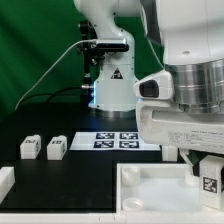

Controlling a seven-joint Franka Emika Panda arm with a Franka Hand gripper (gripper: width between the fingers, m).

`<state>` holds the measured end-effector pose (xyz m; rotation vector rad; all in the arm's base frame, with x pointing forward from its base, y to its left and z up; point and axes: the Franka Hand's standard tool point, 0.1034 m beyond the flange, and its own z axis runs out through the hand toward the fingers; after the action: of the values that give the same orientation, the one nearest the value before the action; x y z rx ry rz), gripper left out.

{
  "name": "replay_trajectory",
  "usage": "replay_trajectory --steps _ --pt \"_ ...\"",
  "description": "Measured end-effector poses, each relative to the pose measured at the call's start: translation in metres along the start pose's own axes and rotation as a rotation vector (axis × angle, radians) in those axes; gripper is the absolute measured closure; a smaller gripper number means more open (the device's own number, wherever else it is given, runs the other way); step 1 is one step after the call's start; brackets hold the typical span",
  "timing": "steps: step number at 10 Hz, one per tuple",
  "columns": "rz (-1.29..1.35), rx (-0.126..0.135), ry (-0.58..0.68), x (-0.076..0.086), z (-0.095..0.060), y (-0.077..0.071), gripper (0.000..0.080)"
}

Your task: Assemble one leg

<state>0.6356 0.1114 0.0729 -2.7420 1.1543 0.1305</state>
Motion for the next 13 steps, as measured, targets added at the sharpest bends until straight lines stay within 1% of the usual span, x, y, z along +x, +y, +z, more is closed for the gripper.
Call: replay_trajectory --steps 2,3,4,5,6,7,8,9,10,11,12,13 --pt "0.422 0.02 -0.003 0.0002 -0.0003 0.0005 0.0506" --pt "0.653 0.041 -0.007 -0.001 0.0028 0.0011 0.0506" --pt "0.831 0.07 -0.019 -0.0011 0.0026 0.0016 0.0506" --pt "0.934 0.088 -0.037 -0.0014 0.0031 0.0021 0.0506" --pt "1.053 0.086 -0.045 -0.0033 0.0028 0.0003 0.0506" --pt "1.072 0.086 -0.043 -0.0038 0.0026 -0.0005 0.0506" --pt "1.024 0.086 -0.041 -0.0037 0.0028 -0.0002 0.0506" --pt "0.994 0.085 -0.04 -0.0043 0.0032 -0.0002 0.043" --pt "0.945 0.078 -0.039 -0.0051 0.0038 0.001 0.043" --pt "0.783 0.053 -0.039 -0.0067 0.005 0.0052 0.0236" --pt "0.576 0.039 -0.029 -0.0045 0.004 0.0062 0.0177" --pt "0.424 0.026 -0.026 -0.0031 0.0029 0.0053 0.0177"
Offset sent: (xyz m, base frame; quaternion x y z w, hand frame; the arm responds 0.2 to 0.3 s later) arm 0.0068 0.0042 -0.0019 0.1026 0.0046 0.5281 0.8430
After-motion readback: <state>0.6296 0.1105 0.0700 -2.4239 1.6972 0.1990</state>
